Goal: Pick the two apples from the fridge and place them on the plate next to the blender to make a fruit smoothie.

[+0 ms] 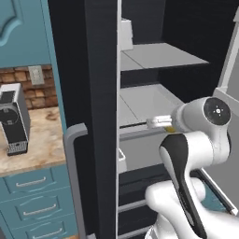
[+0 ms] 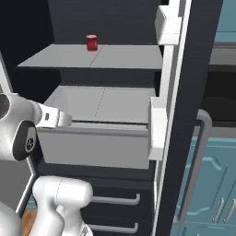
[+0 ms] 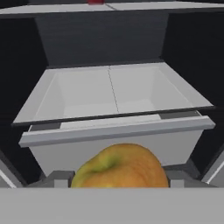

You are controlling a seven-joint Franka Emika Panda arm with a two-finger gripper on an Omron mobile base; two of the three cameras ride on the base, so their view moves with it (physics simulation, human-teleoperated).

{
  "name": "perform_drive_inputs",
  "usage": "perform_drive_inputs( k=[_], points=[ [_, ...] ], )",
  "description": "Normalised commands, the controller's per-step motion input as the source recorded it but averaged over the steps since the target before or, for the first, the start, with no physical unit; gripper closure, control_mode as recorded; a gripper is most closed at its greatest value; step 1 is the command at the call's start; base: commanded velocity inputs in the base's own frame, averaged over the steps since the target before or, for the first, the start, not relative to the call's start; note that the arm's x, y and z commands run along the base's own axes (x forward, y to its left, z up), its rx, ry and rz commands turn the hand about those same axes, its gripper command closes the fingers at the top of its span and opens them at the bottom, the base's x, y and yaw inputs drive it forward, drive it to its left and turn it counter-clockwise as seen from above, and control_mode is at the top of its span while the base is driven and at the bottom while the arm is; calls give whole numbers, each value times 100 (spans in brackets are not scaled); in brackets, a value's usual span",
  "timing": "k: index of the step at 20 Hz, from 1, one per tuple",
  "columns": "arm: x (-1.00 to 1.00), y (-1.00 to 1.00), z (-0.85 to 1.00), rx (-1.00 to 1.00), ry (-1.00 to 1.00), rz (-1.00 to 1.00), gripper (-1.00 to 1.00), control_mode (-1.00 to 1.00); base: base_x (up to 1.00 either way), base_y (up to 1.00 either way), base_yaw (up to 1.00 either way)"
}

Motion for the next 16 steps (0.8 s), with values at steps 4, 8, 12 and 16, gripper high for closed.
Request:
perform_drive_inputs(
  k=[4,8,12,16],
  points=[
    [0,0,0,0,0,0,100,100,-55,-5,-17],
    [0,0,0,0,0,0,100,100,-42,-24,-47],
    [0,0,0,0,0,0,100,100,-16,-51,-71],
    [0,0,0,0,0,0,100,100,-6,-38,-80]
  ],
)
